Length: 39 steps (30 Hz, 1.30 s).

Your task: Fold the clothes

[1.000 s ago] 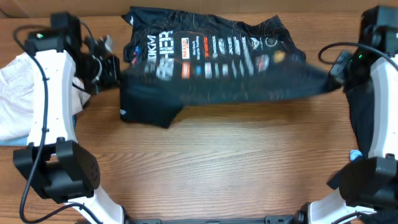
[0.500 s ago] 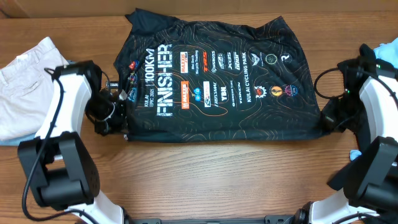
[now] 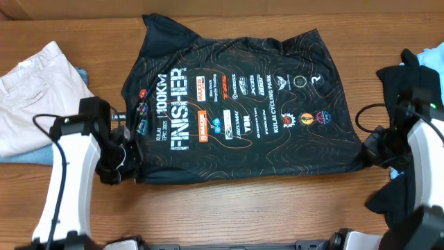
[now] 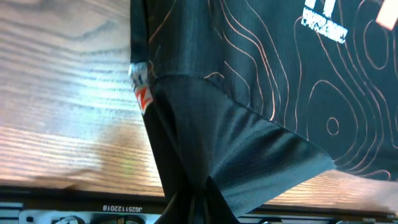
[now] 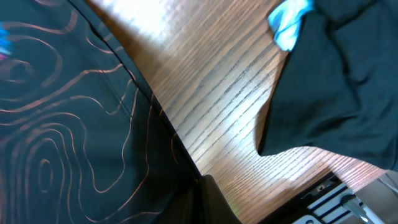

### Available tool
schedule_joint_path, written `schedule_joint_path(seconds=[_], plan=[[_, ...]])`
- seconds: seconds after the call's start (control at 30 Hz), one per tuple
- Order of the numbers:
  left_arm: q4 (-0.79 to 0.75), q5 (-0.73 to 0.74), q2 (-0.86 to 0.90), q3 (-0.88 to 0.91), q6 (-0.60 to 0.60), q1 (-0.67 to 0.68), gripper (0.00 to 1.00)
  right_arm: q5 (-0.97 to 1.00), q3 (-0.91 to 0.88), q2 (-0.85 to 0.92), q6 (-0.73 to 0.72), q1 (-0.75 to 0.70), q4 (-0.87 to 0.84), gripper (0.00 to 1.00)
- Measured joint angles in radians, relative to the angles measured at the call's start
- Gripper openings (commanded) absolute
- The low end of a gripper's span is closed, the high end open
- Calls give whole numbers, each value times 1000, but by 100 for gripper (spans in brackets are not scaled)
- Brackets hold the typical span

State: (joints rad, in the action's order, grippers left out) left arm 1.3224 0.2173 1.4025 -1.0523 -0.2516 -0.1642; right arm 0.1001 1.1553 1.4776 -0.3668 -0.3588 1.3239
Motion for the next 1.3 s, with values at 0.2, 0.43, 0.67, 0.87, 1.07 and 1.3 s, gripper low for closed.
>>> schedule_joint_path(seconds=[0.2, 0.43, 0.67, 0.87, 1.07, 1.3], plan=[[-148, -37, -67, 9, -69, 0, 4, -65, -1, -64, 39, 2, -76, 4], [-367, -43, -22, 12, -96, 0, 4, -123, -2, -26, 72, 27, -209, 4], [-567, -42, 66, 13, -114, 0, 4, -152, -3, 82, 84, 87, -378, 4], [-703, -43, 129, 13, -118, 0, 4, -157, -6, 134, 82, 126, -520, 4], [-801, -42, 203, 13, -121, 0, 4, -164, -6, 156, 82, 127, -610, 4], [-869, -42, 275, 13, -121, 0, 4, -172, -6, 204, 82, 130, -670, 4]])
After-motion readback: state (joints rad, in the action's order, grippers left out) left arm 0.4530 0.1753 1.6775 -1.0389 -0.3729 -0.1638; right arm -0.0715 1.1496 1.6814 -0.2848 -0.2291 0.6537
